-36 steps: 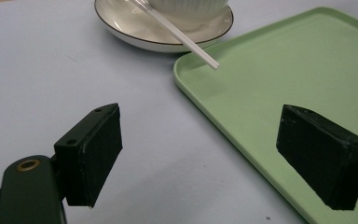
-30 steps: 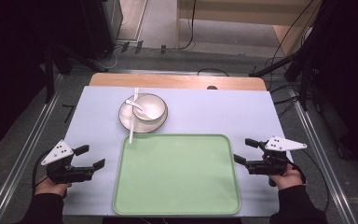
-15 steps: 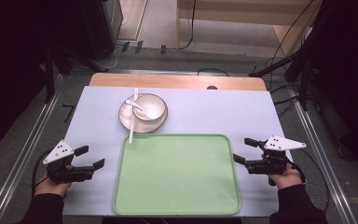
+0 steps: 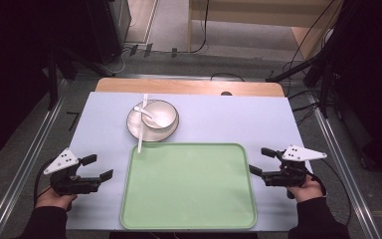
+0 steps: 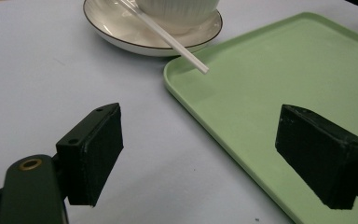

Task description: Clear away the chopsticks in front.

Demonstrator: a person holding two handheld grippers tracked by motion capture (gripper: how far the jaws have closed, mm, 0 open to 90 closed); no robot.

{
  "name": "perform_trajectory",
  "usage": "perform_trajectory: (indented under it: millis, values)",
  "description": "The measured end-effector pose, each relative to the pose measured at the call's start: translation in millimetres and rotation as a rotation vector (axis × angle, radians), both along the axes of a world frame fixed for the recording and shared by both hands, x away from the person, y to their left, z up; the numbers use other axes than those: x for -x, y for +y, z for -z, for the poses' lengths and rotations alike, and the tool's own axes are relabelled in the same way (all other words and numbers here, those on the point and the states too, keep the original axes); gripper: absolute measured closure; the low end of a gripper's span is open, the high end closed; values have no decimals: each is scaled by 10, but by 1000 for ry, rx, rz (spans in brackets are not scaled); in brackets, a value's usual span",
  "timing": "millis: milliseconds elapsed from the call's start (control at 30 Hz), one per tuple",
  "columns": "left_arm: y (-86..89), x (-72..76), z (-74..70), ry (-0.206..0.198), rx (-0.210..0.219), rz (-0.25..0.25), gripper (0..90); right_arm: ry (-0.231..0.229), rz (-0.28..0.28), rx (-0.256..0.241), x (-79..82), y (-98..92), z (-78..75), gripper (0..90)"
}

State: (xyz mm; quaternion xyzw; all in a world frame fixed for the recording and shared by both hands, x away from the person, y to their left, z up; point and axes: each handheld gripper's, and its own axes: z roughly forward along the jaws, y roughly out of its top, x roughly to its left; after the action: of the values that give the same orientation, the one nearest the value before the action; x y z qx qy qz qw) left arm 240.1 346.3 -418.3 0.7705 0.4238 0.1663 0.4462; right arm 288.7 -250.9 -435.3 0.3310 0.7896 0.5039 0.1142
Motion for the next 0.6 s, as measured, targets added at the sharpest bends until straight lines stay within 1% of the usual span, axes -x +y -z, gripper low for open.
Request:
perform_trajectory:
  millis: [133,200,300,433,500,533,600]
  values:
    - [-1,-5,0,5,-11,-6,146,-5,3,-1,4,-10,-3,194]
    - [-6,-10,4,7,-8,-14,145,-6,3,0,5,-10,-2,194]
    - [-9,-7,13,-8,-25,-7,146,-2,0,1,6,-7,0,194]
    - [-9,-7,10,-20,-21,-7,145,-2,-2,3,8,-10,3,195]
    - [-3,-8,8,-3,-8,0,151,-2,-2,3,9,-12,4,195]
    - [-6,-7,11,-5,-8,-1,152,-1,0,3,11,-13,4,195]
    - [-3,-8,18,-1,-22,-6,152,-1,1,4,15,-15,4,195]
